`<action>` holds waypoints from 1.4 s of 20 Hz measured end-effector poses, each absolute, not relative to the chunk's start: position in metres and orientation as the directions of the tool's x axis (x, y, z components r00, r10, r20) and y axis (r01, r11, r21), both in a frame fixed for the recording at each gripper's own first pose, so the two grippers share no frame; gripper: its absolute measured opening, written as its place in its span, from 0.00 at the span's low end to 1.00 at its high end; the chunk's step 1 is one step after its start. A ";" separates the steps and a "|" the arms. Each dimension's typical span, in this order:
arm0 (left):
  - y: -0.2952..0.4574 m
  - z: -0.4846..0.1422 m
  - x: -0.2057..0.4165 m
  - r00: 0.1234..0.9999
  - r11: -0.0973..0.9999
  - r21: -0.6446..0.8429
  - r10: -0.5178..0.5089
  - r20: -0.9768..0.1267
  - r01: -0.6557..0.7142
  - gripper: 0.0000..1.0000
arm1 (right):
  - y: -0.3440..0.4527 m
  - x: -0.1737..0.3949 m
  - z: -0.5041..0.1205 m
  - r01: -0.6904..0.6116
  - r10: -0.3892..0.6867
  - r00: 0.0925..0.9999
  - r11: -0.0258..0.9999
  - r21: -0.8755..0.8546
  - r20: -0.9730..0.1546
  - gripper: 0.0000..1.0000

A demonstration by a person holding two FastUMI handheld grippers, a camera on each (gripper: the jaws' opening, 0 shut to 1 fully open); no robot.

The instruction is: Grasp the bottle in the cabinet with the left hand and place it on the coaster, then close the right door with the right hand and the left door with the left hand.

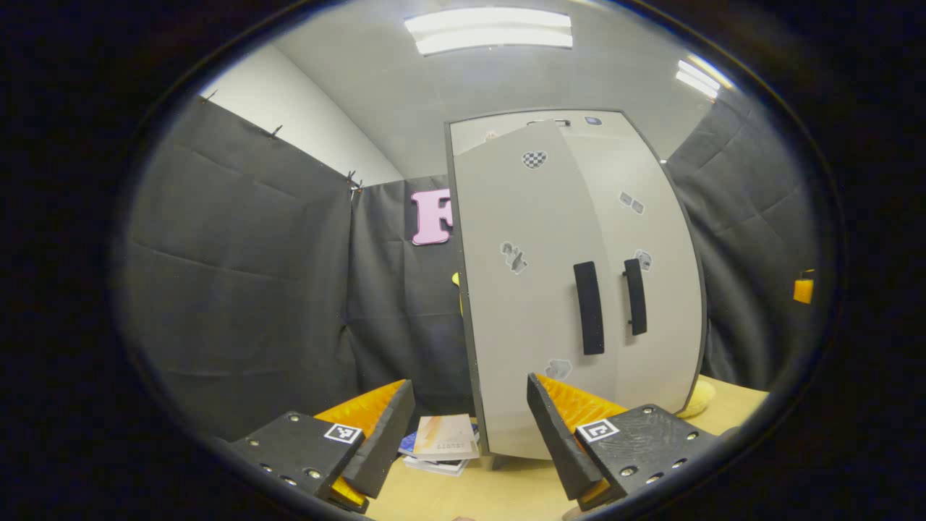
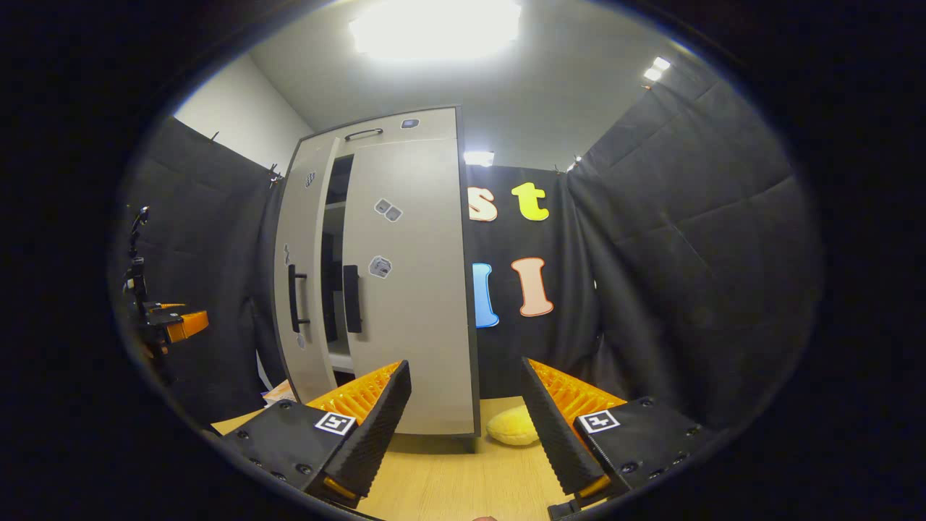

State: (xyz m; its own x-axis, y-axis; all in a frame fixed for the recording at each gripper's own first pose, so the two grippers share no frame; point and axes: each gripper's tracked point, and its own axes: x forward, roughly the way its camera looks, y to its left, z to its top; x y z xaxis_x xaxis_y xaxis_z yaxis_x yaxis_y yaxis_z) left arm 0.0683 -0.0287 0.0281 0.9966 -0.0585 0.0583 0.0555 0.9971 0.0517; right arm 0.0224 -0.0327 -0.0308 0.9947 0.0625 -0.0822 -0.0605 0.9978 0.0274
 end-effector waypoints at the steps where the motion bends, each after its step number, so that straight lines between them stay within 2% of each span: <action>1: -0.021 0.026 0.062 0.997 0.997 0.056 -0.056 0.054 0.053 0.92 | -0.029 0.017 -0.028 -0.059 0.061 0.995 0.998 0.026 -0.080 0.96; 12: 0.030 0.037 0.003 0.996 0.996 0.076 -0.042 0.076 0.036 0.92 | 0.002 -0.025 -0.002 -0.082 0.082 0.996 0.997 -0.007 -0.030 0.96; 21: 0.033 0.031 -0.006 0.998 0.998 0.068 -0.018 0.063 0.014 0.92 | 0.001 -0.045 0.006 -0.062 0.062 0.998 0.998 -0.015 -0.008 0.96; 22: 0.034 0.030 -0.007 0.998 0.998 0.061 -0.015 0.058 0.011 0.92 | 0.001 -0.046 0.007 -0.061 0.061 0.998 0.998 -0.014 -0.007 0.92; 24: 0.035 0.025 -0.009 0.999 0.998 0.056 -0.005 0.044 0.002 0.92 | 0.000 -0.046 0.007 -0.062 0.062 0.998 0.998 -0.015 -0.010 0.92; 25: 0.036 0.026 -0.011 0.999 0.998 0.056 0.001 0.040 -0.003 0.92 | 0.001 -0.046 0.008 -0.063 0.063 0.998 0.998 -0.016 -0.007 0.96; 28: 0.037 0.028 -0.013 0.999 0.998 0.053 0.015 0.043 -0.017 0.92 | 0.000 -0.049 0.009 -0.064 0.064 0.998 0.998 -0.030 -0.003 0.96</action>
State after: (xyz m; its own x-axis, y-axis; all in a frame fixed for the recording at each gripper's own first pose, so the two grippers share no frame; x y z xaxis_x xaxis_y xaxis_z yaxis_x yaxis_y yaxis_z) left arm -0.0131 0.0370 0.0282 0.9990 0.0151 0.0427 -0.0174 0.9984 0.0531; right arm -0.0485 0.0004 0.0093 0.9980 0.0635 -0.0034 -0.0636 0.9975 -0.0298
